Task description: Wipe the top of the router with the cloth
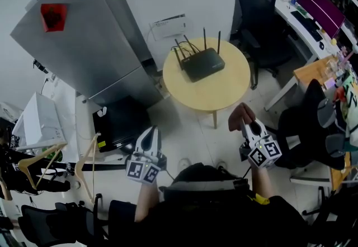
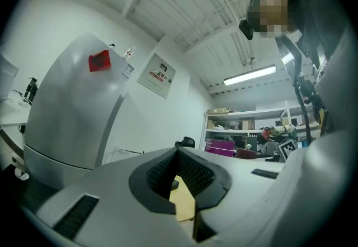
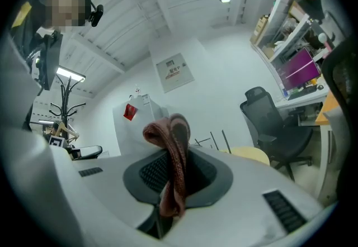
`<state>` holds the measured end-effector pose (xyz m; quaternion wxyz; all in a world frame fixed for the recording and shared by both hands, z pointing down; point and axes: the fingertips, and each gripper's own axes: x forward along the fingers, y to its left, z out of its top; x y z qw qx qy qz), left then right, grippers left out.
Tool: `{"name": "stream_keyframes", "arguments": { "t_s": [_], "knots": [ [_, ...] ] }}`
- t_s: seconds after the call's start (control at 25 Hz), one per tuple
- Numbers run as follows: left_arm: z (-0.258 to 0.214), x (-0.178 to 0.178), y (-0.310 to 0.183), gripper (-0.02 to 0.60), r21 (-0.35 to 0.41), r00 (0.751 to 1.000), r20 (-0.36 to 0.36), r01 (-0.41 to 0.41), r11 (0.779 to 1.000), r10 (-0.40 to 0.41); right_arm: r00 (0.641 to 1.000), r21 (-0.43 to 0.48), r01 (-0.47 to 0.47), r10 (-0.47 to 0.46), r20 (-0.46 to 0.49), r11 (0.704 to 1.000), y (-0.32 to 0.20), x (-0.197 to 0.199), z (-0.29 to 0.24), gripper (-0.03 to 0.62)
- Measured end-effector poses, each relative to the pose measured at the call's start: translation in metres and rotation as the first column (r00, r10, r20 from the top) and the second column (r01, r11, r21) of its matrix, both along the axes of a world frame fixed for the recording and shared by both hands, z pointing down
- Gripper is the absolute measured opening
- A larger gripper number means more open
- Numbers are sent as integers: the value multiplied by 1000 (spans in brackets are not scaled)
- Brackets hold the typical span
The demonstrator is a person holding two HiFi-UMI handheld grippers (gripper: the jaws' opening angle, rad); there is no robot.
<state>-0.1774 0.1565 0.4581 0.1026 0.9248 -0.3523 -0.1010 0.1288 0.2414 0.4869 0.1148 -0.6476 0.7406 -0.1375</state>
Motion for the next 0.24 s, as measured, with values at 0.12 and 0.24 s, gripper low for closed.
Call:
{"name": "stream_keyframes", "arguments": {
  "t_s": [0.12,0.24],
  "knots": [
    [2,0,-3,-6,-4,1000,-5,9,1000,-9,1000,-1,3,-3,-3,1000,-2,3,1,54],
    [3,1,-3,-6,-10,1000,-9,16,1000,-16,1000,-8,8,-8,-3,1000,0,5,2,54]
  ]
}}
